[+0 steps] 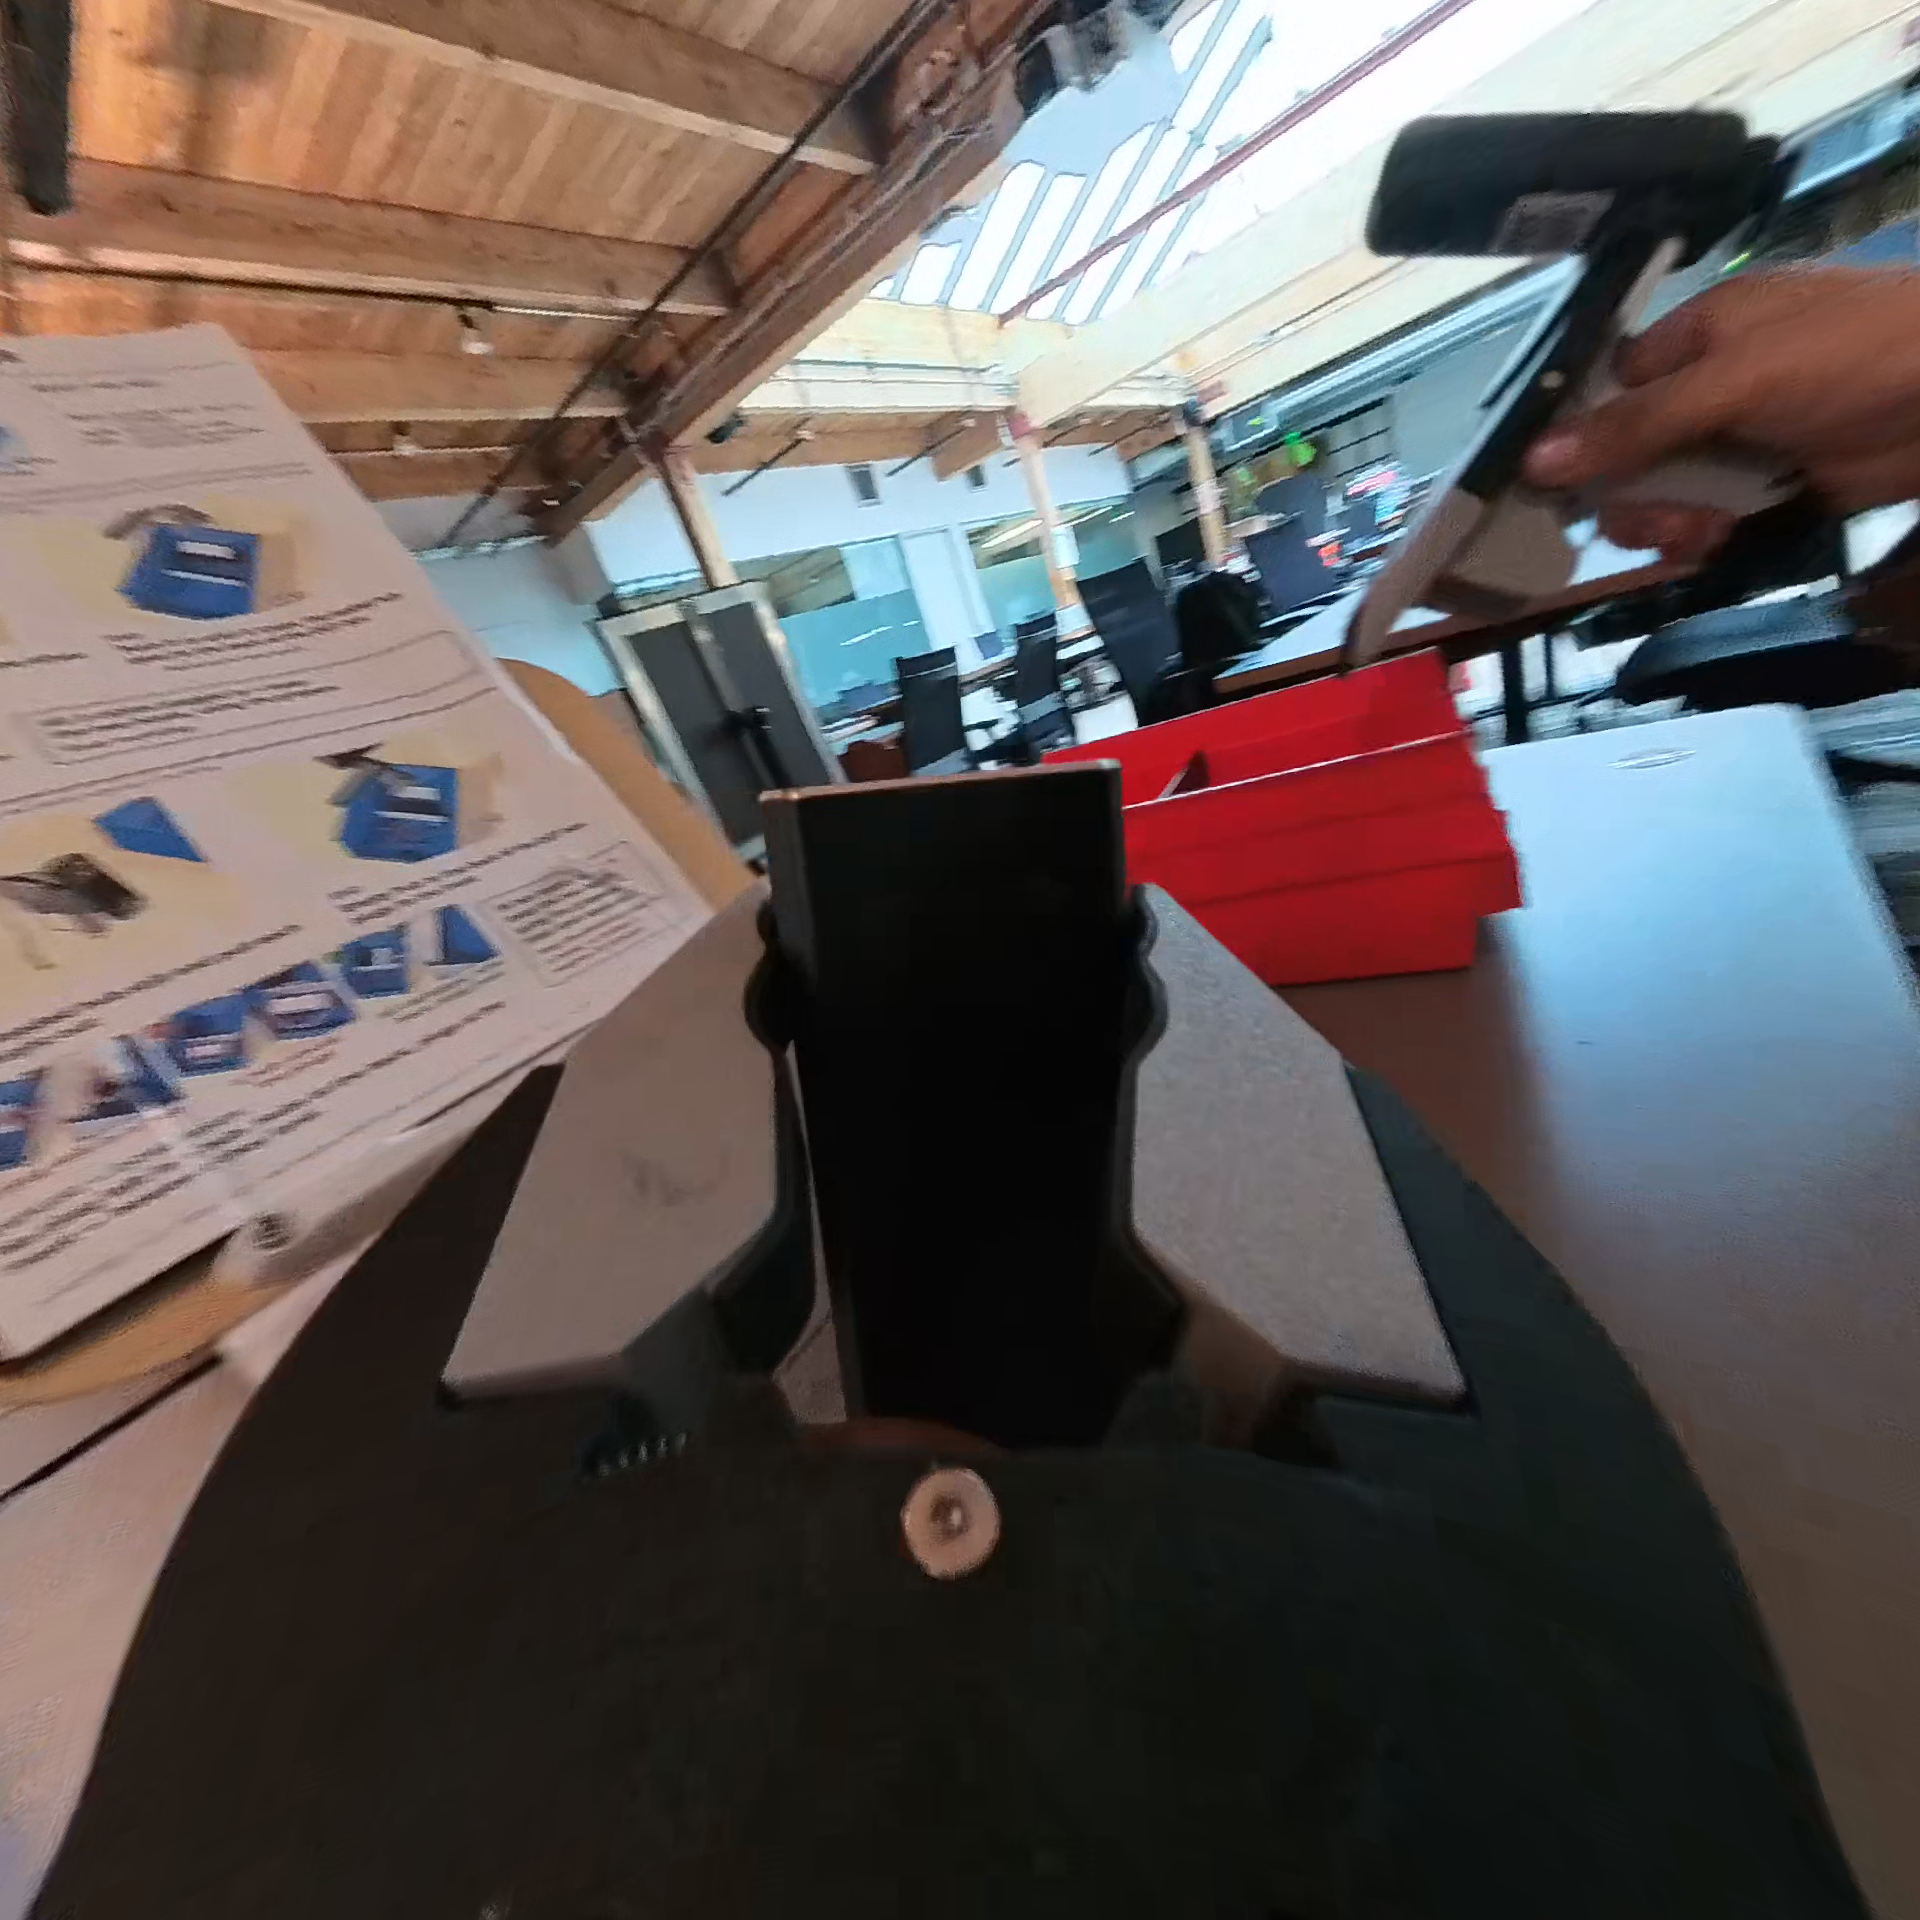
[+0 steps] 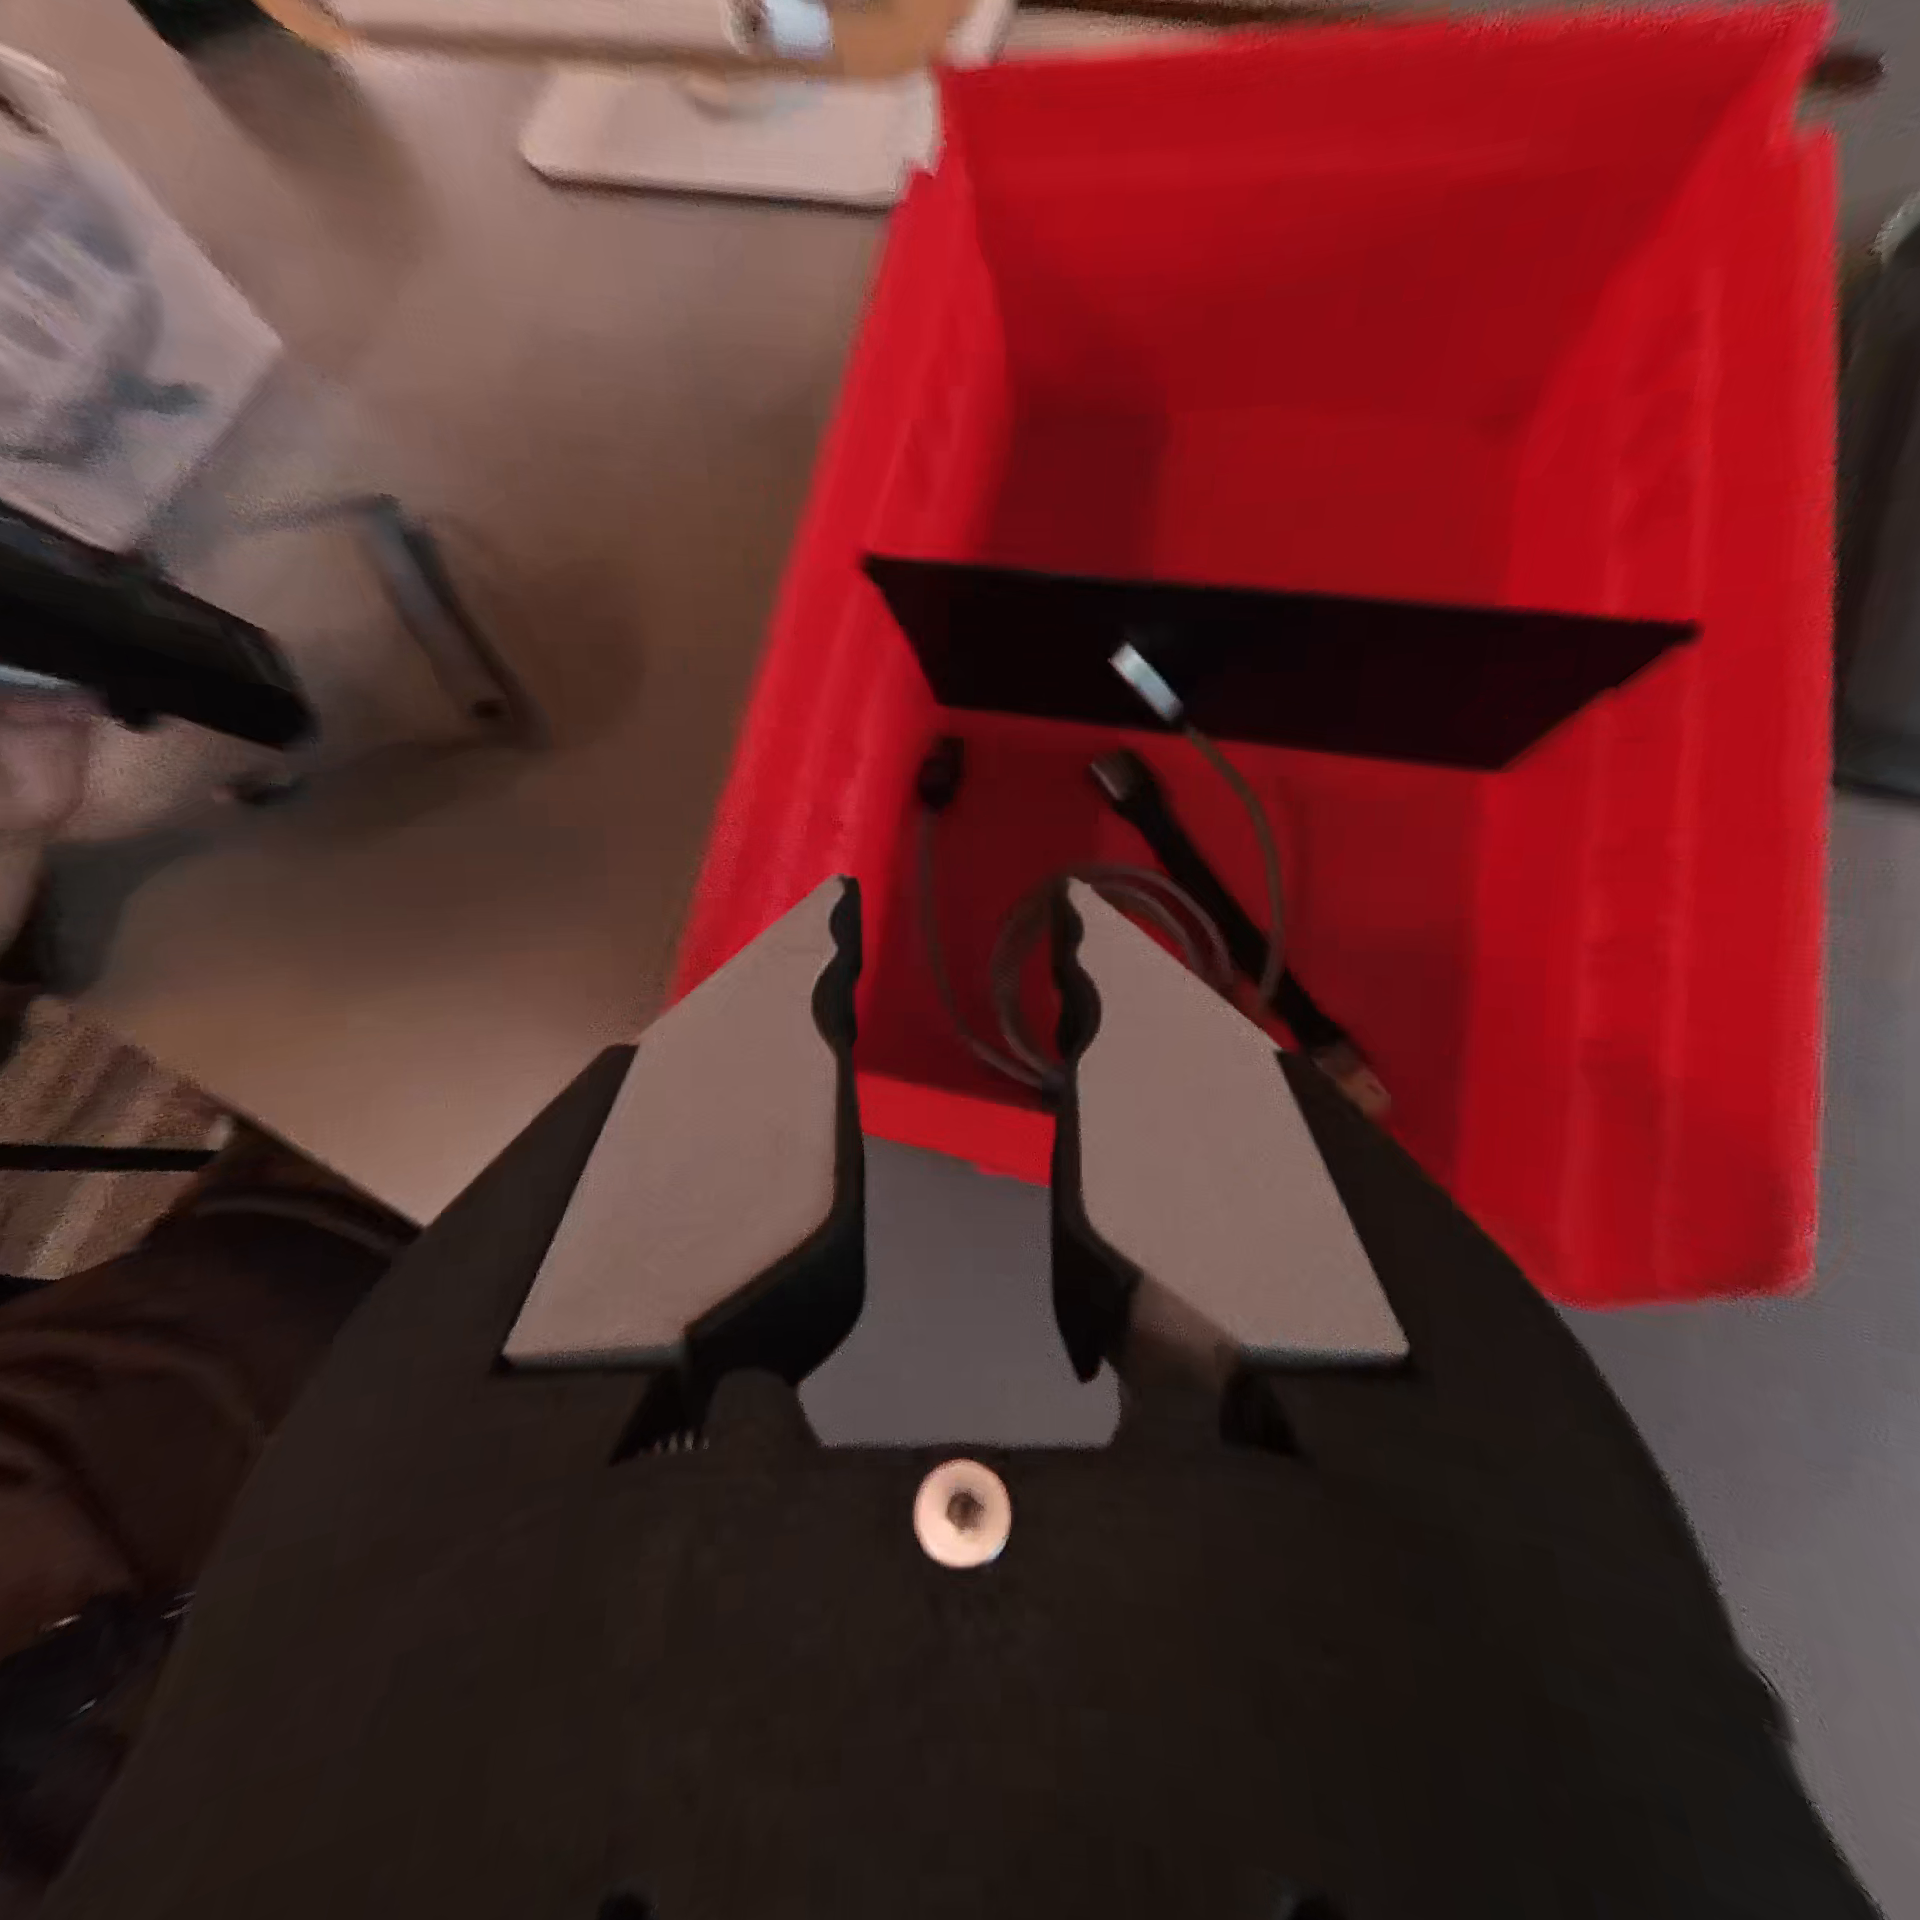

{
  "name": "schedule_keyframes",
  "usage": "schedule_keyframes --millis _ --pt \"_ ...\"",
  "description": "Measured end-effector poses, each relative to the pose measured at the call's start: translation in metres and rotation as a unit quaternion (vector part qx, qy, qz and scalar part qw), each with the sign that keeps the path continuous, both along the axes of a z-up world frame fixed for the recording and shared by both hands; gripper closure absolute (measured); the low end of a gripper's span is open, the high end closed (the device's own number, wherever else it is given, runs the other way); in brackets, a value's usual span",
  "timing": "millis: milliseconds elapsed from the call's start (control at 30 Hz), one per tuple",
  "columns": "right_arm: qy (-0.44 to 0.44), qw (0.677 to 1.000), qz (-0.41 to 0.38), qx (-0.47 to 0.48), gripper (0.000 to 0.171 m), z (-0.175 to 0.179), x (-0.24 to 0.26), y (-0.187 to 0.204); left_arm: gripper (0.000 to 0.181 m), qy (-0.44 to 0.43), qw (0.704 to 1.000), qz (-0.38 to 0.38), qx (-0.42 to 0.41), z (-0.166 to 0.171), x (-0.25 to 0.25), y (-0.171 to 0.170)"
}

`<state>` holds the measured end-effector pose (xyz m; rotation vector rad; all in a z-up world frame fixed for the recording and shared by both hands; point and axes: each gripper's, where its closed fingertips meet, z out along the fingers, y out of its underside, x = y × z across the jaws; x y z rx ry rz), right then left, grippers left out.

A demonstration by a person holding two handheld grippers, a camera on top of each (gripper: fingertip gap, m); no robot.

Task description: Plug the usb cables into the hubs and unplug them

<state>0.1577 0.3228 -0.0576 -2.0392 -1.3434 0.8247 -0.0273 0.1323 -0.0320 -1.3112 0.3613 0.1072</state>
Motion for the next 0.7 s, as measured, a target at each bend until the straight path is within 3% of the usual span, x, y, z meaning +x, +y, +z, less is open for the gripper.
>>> schedule_keyframes --millis 100,167,300,500,633,700 --pt "0.090 0.988 0.125 -0.029 0.128 0.032 -0.031 -0.060 0.119 -0.045 0.996 -0.081 -0.003 0.003 0.014 -0.005" --pt "0.139 0.956 0.250 -0.058 0.126 0.046 -0.051 -0.118 0.119 -0.080 0.987 -0.137 0.009 0.011 0.023 -0.014" --pt "0.127 0.906 0.391 -0.102 0.113 0.024 -0.091 -0.191 0.119 -0.138 0.964 -0.227 0.029 0.024 0.031 -0.030" --pt "0.111 0.878 0.451 -0.115 0.114 -0.032 -0.150 -0.245 0.118 -0.167 0.929 -0.330 0.029 0.031 0.047 -0.050" --pt "0.033 0.898 0.420 -0.128 0.129 -0.057 -0.147 -0.236 0.119 -0.167 0.929 -0.326 0.051 0.036 0.046 -0.051" --pt "0.018 0.898 0.409 -0.164 0.129 -0.056 -0.140 -0.235 0.119 -0.157 0.933 -0.319 0.057 0.036 0.047 -0.050"
